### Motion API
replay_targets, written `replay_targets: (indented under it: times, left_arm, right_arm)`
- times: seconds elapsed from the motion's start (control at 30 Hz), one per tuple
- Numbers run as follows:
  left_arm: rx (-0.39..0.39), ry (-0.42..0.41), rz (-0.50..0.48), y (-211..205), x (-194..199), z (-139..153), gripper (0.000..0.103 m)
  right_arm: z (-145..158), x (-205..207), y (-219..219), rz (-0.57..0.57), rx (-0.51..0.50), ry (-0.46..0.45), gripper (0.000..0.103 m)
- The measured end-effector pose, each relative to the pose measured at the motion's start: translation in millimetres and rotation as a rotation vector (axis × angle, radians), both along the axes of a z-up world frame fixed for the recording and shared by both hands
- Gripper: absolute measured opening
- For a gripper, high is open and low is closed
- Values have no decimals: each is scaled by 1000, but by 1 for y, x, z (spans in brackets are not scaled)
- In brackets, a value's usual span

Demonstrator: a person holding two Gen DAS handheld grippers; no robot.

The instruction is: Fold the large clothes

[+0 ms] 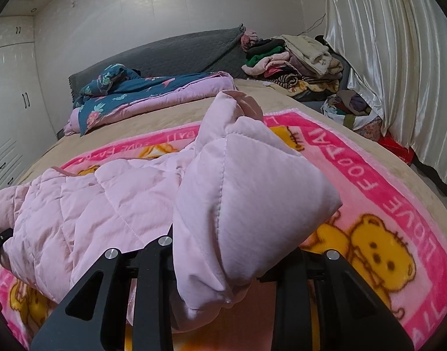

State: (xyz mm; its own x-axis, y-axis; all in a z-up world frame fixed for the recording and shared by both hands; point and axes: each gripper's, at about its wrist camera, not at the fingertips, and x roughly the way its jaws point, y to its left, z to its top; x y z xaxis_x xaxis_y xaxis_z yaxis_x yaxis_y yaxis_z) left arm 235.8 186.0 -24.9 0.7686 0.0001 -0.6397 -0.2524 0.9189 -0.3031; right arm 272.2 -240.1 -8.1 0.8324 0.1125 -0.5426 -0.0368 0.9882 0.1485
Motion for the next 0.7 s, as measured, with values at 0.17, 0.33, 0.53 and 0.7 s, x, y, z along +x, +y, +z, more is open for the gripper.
replay_targets:
  times: [0.17,0.33,0.53,0.7]
  left_arm:
    - [0,-1,-1,2,-8,0,28]
    - [5,-1,-4,1,-17,1,28]
    - [14,-6,-8,-1,-31,5,28]
    - [21,-4,-11,-1,-41,5,28]
  right_arm:
    - [0,-9,3,-3,2,1,28]
    - [-2,-23,3,-2,-1,2,28]
    - [-1,-38,7,1,-8,1,28]
    - [-1,-54,8,7,-18,-2,28]
